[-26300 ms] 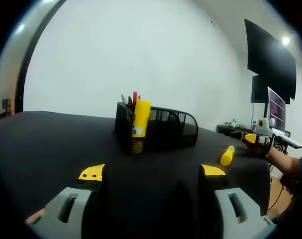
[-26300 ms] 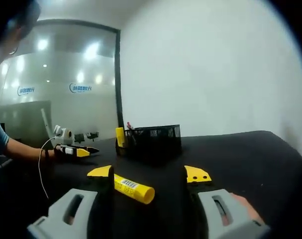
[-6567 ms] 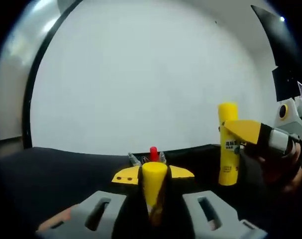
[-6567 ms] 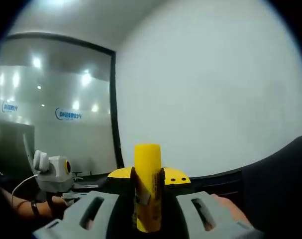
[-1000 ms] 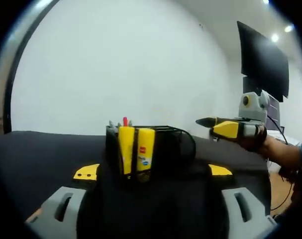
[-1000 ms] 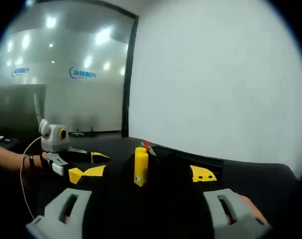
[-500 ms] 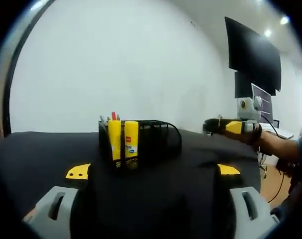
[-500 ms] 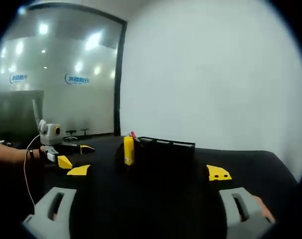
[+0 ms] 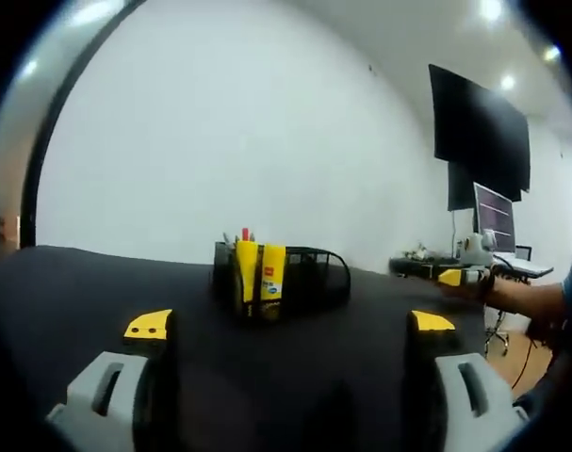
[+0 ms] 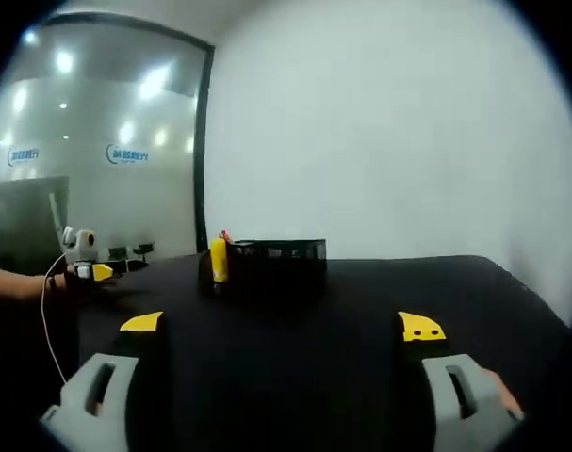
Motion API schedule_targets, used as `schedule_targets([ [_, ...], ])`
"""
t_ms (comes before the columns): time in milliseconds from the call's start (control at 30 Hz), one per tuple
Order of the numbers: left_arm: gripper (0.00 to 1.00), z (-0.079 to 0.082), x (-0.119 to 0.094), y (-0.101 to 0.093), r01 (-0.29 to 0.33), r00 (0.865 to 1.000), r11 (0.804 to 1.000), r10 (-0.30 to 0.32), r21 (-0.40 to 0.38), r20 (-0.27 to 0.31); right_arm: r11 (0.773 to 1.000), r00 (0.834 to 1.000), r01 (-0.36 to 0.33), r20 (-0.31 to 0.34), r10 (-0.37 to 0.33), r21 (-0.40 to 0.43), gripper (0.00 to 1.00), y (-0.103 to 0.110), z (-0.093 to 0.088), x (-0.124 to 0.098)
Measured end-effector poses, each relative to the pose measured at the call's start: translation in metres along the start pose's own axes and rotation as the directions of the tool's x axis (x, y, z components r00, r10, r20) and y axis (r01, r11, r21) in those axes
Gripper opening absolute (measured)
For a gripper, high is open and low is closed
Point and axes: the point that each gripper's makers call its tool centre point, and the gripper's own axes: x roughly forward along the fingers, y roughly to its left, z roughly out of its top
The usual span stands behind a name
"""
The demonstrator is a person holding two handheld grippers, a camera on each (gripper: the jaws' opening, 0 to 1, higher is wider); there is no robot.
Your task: Pick up pens and glue sticks and place them into the holder.
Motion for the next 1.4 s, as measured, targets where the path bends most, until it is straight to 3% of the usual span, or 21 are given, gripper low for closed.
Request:
schedule_targets([
  [200, 0.96, -0.007, -0.001, 0.001, 0.01, 1.0, 1.0, -0.01, 0.018, -0.023, 0.999, 0.999, 0.03, -0.012, -0.03, -0.014, 0.93, -0.005, -0.012, -0.012],
  [433, 0.96, -0.025, -0.004, 0.005, 0.001, 0.994, 1.0, -0.001, 0.005, -0.109, 1.0, 0.999, 0.021, -0.031, -0.021, -0.022, 0.92, -0.001, -0.018, -0.01],
  [800, 0.96, -0.009, -0.01, 0.015, -0.001, 1.0, 0.998, -0.001, -0.07, -0.02, 1.0, 1.0, 0.016, -0.018, -0.016, -0.003, 0.91, -0.007, -0.016, -0.009],
  [1100, 0.96, -0.017, -0.008, 0.009, 0.014, 0.998, 0.999, -0.017, -0.047, -0.059, 1.0, 1.0, 0.003, -0.019, -0.003, -0.017, 0.9, -0.008, -0.016, -0.008],
  [1333, 0.96, -0.013, -0.011, 0.021, -0.005, 0.999, 0.998, 0.002, -0.064, -0.046, 1.0, 1.0, -0.002, -0.009, 0.002, -0.012, 0.89, -0.016, -0.016, -0.007],
  [1400, 0.96, -0.014, -0.011, 0.014, -0.009, 0.999, 0.998, 0.006, -0.058, -0.049, 1.0, 1.0, -0.003, -0.01, 0.002, -0.016, 0.89, -0.017, -0.017, -0.006],
])
